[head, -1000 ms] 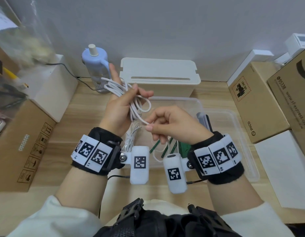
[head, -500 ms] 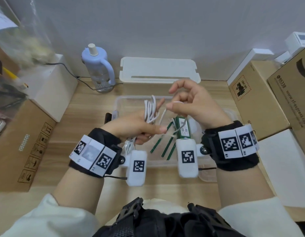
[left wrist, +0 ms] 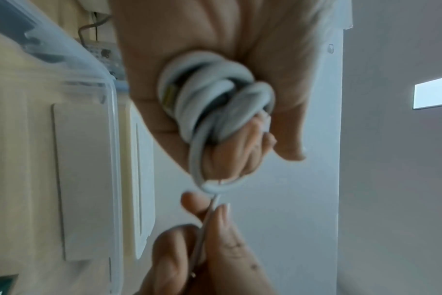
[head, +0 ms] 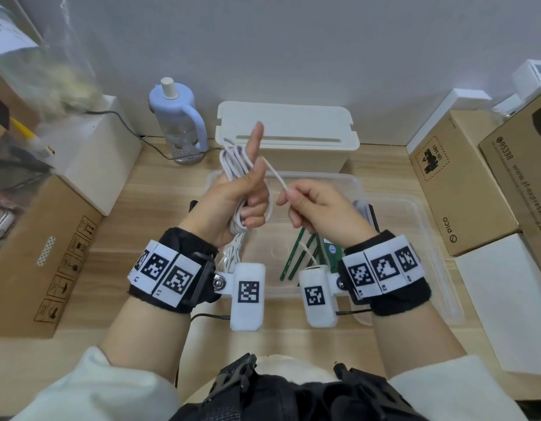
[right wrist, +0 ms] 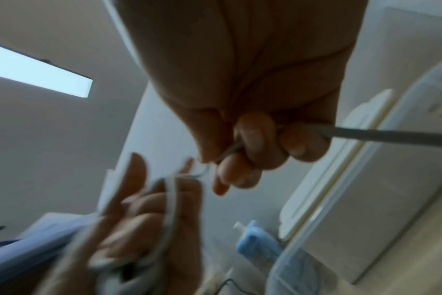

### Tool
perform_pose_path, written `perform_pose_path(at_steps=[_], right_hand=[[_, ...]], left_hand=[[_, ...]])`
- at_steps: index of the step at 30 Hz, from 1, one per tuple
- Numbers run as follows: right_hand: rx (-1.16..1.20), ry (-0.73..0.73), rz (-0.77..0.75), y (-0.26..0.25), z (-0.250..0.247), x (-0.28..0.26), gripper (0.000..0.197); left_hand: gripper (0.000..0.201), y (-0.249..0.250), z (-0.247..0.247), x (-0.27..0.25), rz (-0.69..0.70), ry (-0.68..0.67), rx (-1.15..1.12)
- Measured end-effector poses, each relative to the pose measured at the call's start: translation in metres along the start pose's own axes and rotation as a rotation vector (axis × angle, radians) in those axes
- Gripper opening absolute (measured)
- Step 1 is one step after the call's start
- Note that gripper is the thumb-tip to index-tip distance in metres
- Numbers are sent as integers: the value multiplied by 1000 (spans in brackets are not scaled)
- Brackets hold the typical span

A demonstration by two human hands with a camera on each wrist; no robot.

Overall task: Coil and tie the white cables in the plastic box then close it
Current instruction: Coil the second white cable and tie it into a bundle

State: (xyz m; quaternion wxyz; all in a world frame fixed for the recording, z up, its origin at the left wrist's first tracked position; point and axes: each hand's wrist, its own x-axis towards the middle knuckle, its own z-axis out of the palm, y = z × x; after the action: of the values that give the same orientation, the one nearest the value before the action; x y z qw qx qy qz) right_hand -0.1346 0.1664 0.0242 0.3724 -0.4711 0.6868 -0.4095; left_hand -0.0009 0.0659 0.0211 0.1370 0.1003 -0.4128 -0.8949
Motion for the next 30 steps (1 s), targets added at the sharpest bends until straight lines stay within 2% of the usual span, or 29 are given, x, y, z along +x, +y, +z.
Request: perform_pose_path(at_steps=[2, 4, 6, 8, 11, 13, 17, 19, 21, 25, 28, 30], right_hand=[[-84, -61, -19, -9, 4, -5, 19], [-192, -47, -37, -17, 5, -8, 14], [-349, -11, -76, -24, 5, -10, 18], [-477, 35, -113, -28, 5, -12, 21], [-499, 80, -134, -34, 6, -14, 28], [-502, 16, -146, -40, 10, -15, 28], [-480, -213, -160, -47, 16, -19, 28], [-398, -311, -124, -42, 17, -20, 26], [-328, -311, -42, -33, 13, -18, 28], [-423, -190, 79, -15, -8, -9, 34], [-327, -117, 68, -15, -24, -7, 27], [-223, -71, 21, -22, -31, -8, 20]], left_hand=[[80, -1, 1, 2, 4, 76, -21], [77, -2, 5, 4, -5, 156, 18], [71, -1, 9, 5, -3, 219, 85], [70, -2, 10, 7, 3, 249, 172], [70, -5, 11, 8, 20, 240, 255], [72, -7, 13, 9, 52, 248, 246], [72, -6, 11, 11, 169, 349, 230], [70, -2, 9, 9, 215, 317, 57], [65, 3, 9, 5, 208, 230, -84], [62, 10, 5, -6, 92, 85, -35], [69, 8, -2, -7, -133, 18, 47], [83, 4, -2, -7, -296, -53, 99]])
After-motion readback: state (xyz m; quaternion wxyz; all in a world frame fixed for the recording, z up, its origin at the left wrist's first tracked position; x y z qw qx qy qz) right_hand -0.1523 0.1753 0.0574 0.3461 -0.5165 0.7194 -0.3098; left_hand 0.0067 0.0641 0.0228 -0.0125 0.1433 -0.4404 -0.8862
